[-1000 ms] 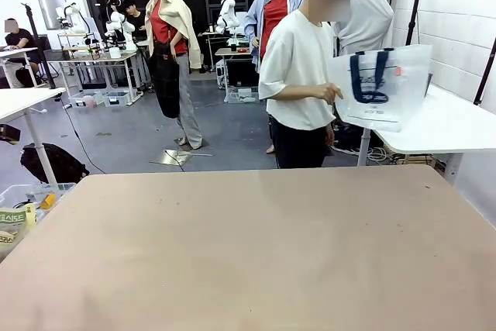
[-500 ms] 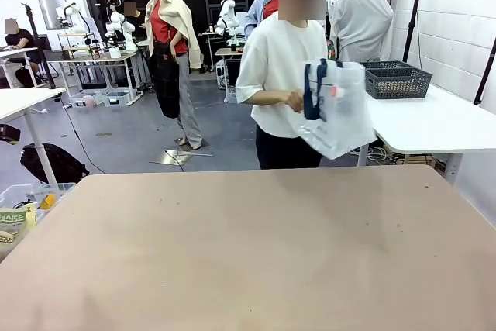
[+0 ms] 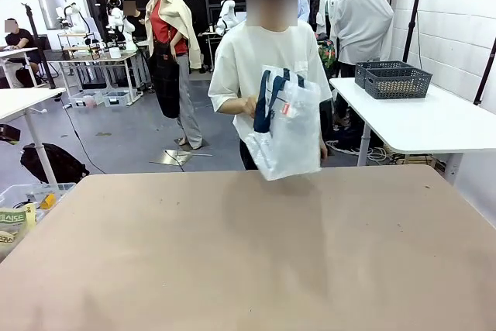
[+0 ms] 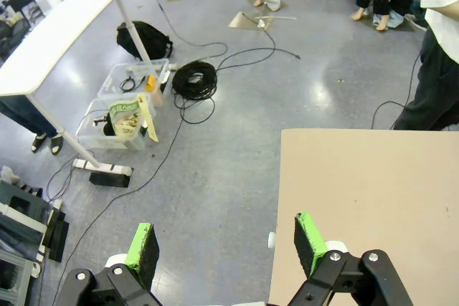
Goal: Transfer purchased items from the store into the shopping bag.
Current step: Open the Reusable shopping bag in the center of the table.
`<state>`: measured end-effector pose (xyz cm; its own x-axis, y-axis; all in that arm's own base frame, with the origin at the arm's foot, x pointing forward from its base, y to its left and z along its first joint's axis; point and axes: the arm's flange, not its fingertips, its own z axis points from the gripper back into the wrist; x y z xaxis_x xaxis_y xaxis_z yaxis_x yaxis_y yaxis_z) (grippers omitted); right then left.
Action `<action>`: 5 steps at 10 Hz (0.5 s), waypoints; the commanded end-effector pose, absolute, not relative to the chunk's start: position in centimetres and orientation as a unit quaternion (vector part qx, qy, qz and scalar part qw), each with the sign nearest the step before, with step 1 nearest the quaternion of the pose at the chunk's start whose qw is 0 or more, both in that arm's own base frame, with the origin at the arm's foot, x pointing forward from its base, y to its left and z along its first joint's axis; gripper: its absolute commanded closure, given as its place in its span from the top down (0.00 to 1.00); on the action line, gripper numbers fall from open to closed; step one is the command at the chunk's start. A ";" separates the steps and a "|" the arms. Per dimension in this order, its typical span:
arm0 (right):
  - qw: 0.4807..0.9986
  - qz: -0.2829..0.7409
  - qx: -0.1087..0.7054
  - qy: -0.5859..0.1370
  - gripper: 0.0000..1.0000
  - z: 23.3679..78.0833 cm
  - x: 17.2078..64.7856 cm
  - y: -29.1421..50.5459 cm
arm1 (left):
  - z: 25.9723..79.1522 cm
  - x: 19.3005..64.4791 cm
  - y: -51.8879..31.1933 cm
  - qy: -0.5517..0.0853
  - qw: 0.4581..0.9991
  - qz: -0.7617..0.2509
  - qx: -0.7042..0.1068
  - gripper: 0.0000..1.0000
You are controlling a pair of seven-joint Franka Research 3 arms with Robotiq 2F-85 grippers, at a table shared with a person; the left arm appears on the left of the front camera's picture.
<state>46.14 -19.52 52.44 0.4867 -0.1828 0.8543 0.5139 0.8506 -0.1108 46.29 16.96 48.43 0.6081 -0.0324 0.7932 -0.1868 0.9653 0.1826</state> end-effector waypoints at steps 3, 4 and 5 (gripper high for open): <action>0.844 -0.199 -0.176 -0.467 1.00 52.6 45.7 -19.6 | 48.6 46.4 16.8 -0.442 0.887 0.043 0.125 1.00; 0.844 -0.199 -0.176 -0.467 1.00 52.6 45.7 -19.6 | 48.6 46.4 16.8 -0.442 0.887 0.043 0.125 1.00; 0.844 -0.199 -0.176 -0.467 1.00 52.6 45.7 -19.6 | 48.6 46.4 16.8 -0.442 0.887 0.043 0.125 1.00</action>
<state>46.14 -19.52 52.44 0.4866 -0.1828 0.8543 0.5139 0.8506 -0.1107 46.29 16.97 48.43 0.6081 -0.0324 0.7932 -0.1868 0.9653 0.1826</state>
